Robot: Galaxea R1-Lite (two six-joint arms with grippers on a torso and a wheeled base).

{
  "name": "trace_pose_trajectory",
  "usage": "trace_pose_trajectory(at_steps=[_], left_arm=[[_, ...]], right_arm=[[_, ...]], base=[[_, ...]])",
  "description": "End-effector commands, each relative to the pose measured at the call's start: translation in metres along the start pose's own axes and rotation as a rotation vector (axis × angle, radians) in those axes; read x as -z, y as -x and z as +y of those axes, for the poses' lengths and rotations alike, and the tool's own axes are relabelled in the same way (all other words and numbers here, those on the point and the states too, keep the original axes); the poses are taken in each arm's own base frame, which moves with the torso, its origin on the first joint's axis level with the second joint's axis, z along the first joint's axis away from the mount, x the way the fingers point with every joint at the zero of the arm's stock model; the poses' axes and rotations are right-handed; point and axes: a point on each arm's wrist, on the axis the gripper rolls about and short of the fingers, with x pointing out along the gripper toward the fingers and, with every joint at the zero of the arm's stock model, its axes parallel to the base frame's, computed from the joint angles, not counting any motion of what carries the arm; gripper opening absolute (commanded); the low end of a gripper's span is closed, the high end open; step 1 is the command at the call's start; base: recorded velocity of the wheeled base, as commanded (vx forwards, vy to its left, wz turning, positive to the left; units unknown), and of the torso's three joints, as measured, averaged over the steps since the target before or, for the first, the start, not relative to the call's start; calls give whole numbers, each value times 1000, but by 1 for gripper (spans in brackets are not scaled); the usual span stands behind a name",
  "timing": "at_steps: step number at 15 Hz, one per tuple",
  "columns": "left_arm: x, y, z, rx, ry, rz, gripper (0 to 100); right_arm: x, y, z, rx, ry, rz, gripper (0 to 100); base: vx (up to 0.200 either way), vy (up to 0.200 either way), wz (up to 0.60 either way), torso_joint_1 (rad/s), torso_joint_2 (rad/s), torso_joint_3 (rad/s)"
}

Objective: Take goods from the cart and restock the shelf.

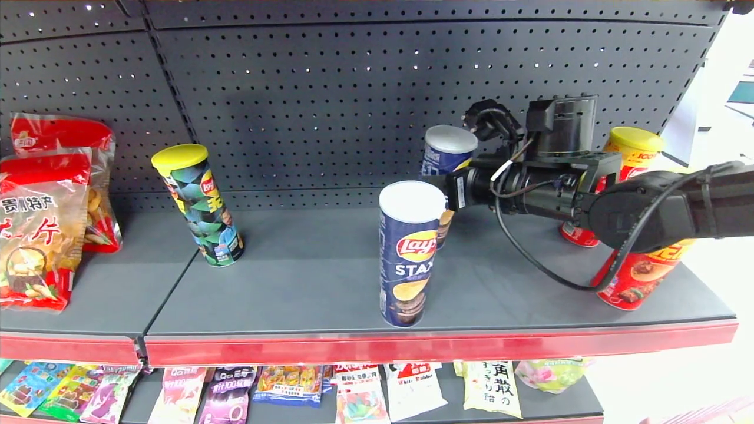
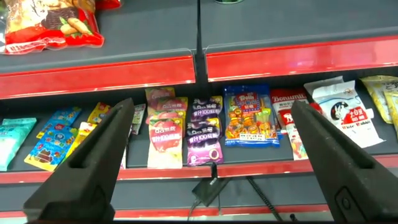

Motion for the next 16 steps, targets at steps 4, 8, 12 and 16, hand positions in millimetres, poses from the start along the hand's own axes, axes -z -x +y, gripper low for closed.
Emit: trace_pose_trajectory(at_steps=[4,8,12,16], left_arm=[[0,0,0,0,-1,2,100],[0,0,0,0,-1,4,100],[0,0,0,3,-1,3,100],[0,0,0,4,-1,2,100]], right_arm=[[3,-16,9,-25,4,6,0],[5,-22,14,-36,10,8,0],[7,-25,19,-46,12,15,0],[8,-26,20,-46,12,18,0]], base=[[0,0,0,0,0,0],[0,0,0,0,0,0],[0,0,0,0,0,0],[0,0,0,0,0,0]])
